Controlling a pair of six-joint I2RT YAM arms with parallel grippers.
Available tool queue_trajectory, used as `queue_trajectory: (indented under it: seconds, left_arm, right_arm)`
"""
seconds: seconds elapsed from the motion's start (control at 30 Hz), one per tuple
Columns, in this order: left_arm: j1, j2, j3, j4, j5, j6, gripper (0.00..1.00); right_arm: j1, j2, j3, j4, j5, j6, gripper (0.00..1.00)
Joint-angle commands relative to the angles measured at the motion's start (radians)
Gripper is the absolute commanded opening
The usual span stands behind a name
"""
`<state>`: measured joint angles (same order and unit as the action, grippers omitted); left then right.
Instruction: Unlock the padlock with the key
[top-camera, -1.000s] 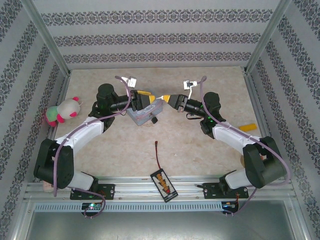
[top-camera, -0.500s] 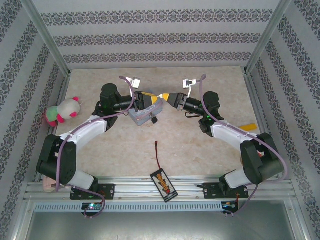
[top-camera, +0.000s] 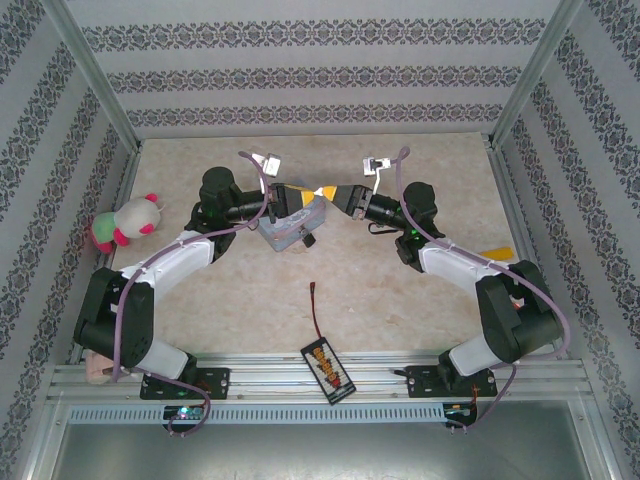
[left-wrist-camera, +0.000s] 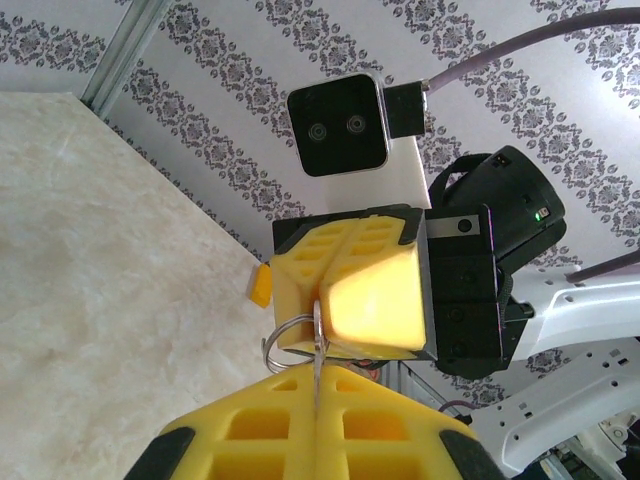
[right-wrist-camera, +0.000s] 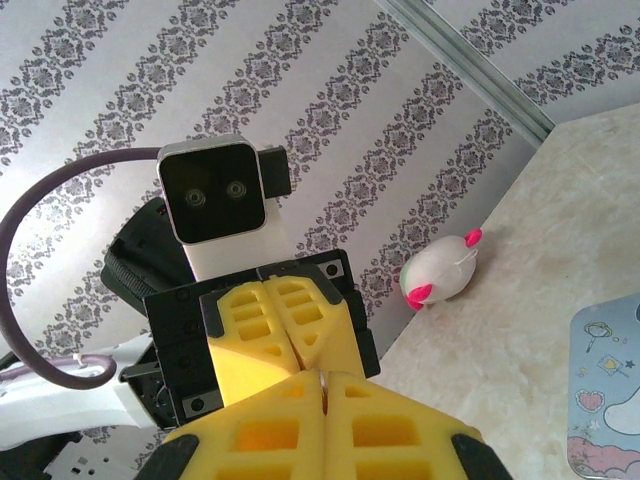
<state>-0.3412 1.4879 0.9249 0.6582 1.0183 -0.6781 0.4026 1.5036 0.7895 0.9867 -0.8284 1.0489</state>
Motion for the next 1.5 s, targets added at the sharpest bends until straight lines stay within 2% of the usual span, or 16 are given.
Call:
queue_trajectory:
  seconds: [0.0,0.07,0.17,0.37,0.47,0.57,0.7,0.9,1.17,1.47]
  left_arm:
    - [-0.014,-0.013,0.043,-0.041,0.019,0.065,0.0]
    - [-0.014,-0.035,0.064,-0.161,0.009,0.141,0.0]
    - [-0.013,-0.064,0.119,-0.405,-0.014,0.287,0.0]
    - [-0.048,-0.06,0.295,-0.958,-0.032,0.636,0.0]
    - [-0.085,-0.048,0.359,-1.135,-0.049,0.76,0.0]
    - [-0.11,-0.04,0.398,-1.237,-0.07,0.835,0.0]
    - [-0.129,-0.036,0.43,-1.293,-0.075,0.897,0.0]
    - [-0.155,-0.038,0.446,-1.338,-0.07,0.984,0.0]
    - [-0.156,-0.035,0.44,-1.326,-0.058,0.998,0.0]
    - [-0.156,-0.055,0.415,-1.278,-0.101,0.978,0.0]
  right_arm:
    - [-0.001,-0.004,0.017,0.052,-0.021,-0.009,0.03]
    - [-0.018,-0.024,-0.005,0.033,-0.016,-0.028,0.18]
    - [-0.043,-0.072,-0.039,-0.02,-0.012,-0.083,0.29]
    - [-0.073,-0.203,-0.103,-0.159,-0.002,-0.219,0.36]
    - [-0.074,-0.266,-0.114,-0.237,-0.003,-0.291,0.36]
    - [-0.064,-0.318,-0.109,-0.34,-0.048,-0.368,0.38]
    - [-0.04,-0.35,-0.094,-0.43,-0.114,-0.433,0.38]
    - [0.018,-0.313,-0.05,-0.49,-0.195,-0.464,0.37]
    - [0.039,-0.232,0.006,-0.525,-0.24,-0.474,0.31]
    - [0.038,-0.22,0.002,-0.542,-0.252,-0.483,0.25]
